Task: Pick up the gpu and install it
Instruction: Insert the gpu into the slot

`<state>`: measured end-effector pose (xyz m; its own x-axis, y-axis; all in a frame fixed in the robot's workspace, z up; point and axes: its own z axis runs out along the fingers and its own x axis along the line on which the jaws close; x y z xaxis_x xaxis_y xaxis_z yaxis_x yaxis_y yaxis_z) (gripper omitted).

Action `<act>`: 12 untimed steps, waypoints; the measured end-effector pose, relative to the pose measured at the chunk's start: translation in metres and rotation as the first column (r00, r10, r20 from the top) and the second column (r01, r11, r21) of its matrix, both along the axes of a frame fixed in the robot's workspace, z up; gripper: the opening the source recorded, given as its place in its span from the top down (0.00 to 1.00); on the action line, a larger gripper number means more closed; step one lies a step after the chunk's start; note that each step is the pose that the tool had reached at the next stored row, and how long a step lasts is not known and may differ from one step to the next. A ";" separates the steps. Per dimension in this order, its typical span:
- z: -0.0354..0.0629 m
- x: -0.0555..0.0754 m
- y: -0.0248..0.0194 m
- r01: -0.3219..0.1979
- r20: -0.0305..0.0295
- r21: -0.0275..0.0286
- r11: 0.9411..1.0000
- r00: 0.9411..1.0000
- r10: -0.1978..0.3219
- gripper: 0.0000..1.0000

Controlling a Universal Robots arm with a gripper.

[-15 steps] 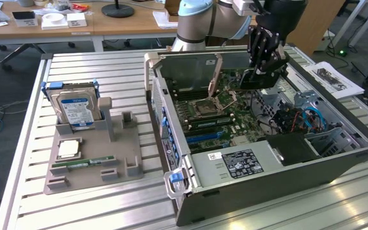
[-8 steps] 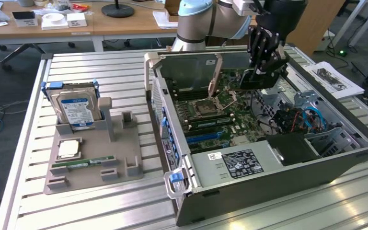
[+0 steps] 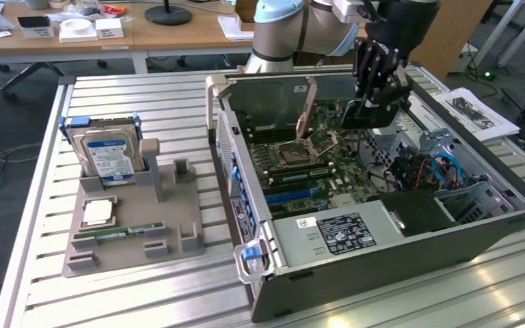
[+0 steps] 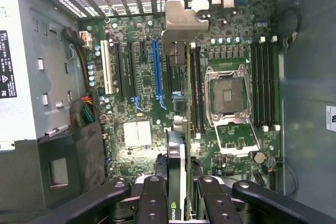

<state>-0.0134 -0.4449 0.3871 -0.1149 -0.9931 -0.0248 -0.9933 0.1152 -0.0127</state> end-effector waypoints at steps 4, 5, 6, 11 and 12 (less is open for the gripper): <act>-0.0011 0.000 -0.0027 -0.002 -0.003 0.000 1.000 1.000 0.002 0.73; -0.0012 0.000 -0.0027 -0.003 -0.004 0.000 1.000 1.000 0.003 0.73; -0.0012 0.000 -0.0027 -0.003 -0.004 0.000 1.000 1.000 0.003 0.73; -0.0021 0.000 -0.0028 -0.017 -0.005 0.000 1.000 1.000 0.017 0.73; -0.0024 0.000 -0.0028 -0.025 -0.005 0.001 1.000 1.000 0.025 0.73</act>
